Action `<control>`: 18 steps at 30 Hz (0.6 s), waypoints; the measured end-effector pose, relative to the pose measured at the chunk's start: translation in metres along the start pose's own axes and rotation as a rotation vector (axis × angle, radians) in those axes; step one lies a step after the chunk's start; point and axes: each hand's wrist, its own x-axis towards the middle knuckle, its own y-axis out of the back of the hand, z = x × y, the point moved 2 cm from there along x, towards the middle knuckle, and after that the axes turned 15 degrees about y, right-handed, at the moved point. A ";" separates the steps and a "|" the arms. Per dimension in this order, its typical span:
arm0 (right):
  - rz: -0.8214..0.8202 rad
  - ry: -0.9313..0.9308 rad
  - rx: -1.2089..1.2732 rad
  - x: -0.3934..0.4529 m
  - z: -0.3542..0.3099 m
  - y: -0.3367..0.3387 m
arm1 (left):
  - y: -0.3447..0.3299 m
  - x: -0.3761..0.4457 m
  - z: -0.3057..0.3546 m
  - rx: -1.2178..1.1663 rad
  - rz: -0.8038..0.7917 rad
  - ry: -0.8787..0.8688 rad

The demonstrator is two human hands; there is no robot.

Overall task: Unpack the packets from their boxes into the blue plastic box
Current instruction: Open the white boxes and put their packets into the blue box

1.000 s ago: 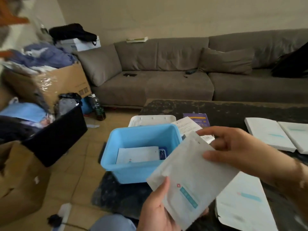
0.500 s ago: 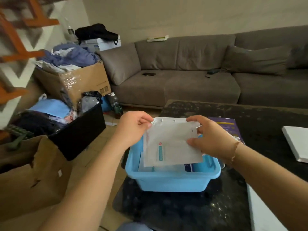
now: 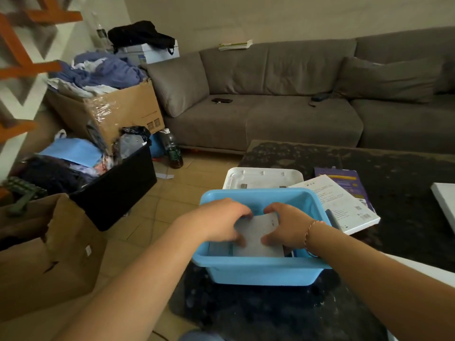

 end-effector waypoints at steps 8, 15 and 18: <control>-0.157 -0.024 -0.373 -0.009 0.002 0.002 | -0.003 0.000 0.003 0.136 -0.045 0.046; -0.242 0.109 -0.529 -0.008 -0.004 0.000 | 0.002 0.003 0.004 0.113 -0.089 0.043; -0.282 0.079 -0.523 -0.007 -0.003 -0.001 | 0.001 0.006 0.002 0.092 -0.113 0.045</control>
